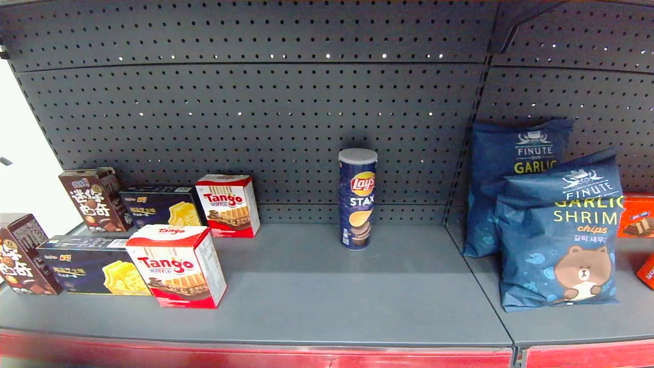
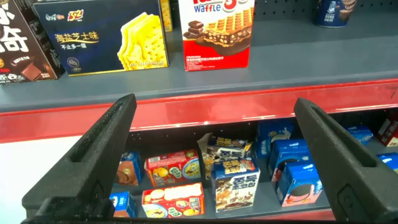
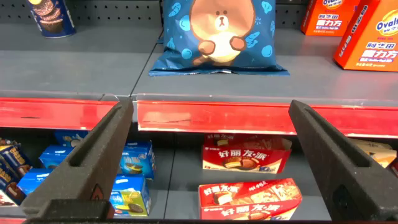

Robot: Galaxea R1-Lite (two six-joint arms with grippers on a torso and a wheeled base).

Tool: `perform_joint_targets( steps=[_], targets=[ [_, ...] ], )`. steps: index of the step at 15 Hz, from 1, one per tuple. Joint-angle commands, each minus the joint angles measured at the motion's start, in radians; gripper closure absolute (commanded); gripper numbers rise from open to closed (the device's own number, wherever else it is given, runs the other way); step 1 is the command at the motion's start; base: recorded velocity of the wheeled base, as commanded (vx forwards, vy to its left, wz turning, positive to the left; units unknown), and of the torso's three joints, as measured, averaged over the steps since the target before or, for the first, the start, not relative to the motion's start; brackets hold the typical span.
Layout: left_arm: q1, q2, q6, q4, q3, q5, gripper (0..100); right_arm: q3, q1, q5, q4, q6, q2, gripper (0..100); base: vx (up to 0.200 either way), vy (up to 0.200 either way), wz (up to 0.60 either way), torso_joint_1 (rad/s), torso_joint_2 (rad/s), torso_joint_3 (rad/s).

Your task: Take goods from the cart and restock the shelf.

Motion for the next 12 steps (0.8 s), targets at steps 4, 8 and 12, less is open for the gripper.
perform_joint_targets(
  steps=[4,8,12],
  targets=[
    [0.000,0.001,-0.002,-0.002,0.000,0.000,0,0.000,0.000,0.000,0.001,0.000,0.001,0,0.000,0.000,0.00,0.000,0.00,0.000],
    [0.000,0.001,-0.002,-0.002,0.000,0.002,0,0.000,0.000,0.000,-0.001,0.000,0.001,0,0.000,0.000,0.00,0.000,0.00,0.000],
    [0.000,0.001,-0.002,-0.002,0.000,0.003,0,0.000,0.000,0.000,-0.001,-0.002,0.001,0,0.000,0.000,0.30,0.002,0.00,0.001]
  ],
)
